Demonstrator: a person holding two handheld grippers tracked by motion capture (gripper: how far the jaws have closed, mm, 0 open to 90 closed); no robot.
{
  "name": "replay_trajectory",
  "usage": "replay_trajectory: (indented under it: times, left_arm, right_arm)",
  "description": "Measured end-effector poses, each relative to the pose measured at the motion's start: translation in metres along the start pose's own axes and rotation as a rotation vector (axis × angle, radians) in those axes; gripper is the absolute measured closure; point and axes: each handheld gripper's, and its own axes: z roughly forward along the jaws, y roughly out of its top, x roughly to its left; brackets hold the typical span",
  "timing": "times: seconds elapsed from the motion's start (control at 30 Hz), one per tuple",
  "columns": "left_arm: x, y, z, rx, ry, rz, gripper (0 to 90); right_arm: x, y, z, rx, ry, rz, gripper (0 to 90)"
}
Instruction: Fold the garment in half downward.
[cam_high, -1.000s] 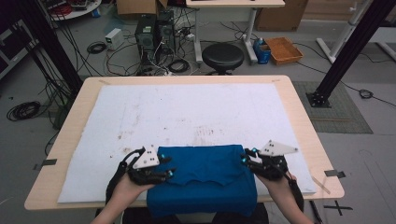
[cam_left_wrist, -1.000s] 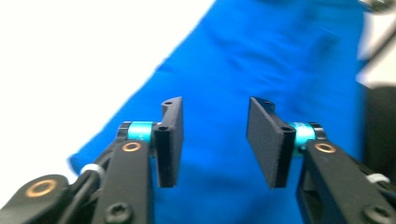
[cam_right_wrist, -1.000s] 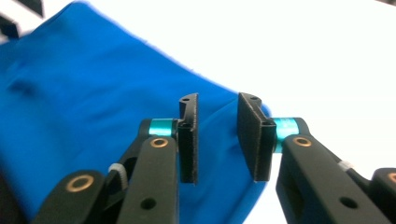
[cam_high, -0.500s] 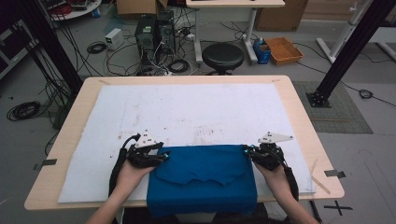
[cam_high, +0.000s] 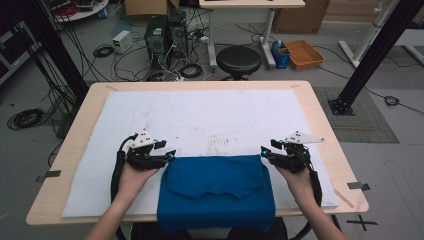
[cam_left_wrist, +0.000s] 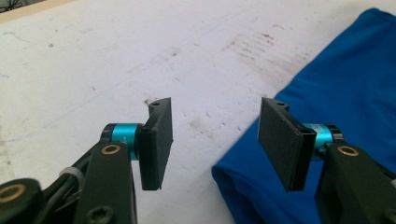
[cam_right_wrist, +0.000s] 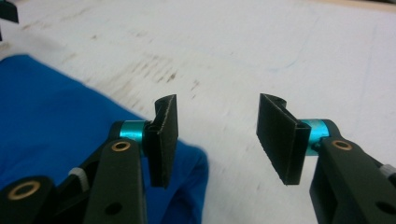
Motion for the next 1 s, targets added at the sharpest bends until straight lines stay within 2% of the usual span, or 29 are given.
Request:
replay_trajectory:
  times: [0.2,0.3,0.53,0.83,1.0]
  left_arm:
    - [0.008,-0.004,-0.001,-0.016,0.010,-0.039,43.2]
    - [0.009,-0.005,0.000,0.001,0.006,-0.031,42.0]
    - [0.006,-0.007,-0.001,-0.023,-0.004,-0.020,39.1]
    - [0.005,-0.010,-0.005,-0.031,-0.012,-0.035,39.1]
    - [0.003,-0.013,0.000,-0.003,-0.035,-0.044,39.4]
  right_arm:
    - [-0.011,-0.002,0.002,-0.021,-0.015,0.046,43.9]
    - [-0.015,-0.005,0.003,-0.016,-0.018,0.052,42.7]
    - [-0.020,-0.004,-0.001,-0.027,-0.021,0.047,41.9]
    - [-0.019,-0.006,-0.003,-0.030,-0.013,0.043,41.7]
    - [-0.015,-0.007,0.001,-0.013,0.015,0.045,42.4]
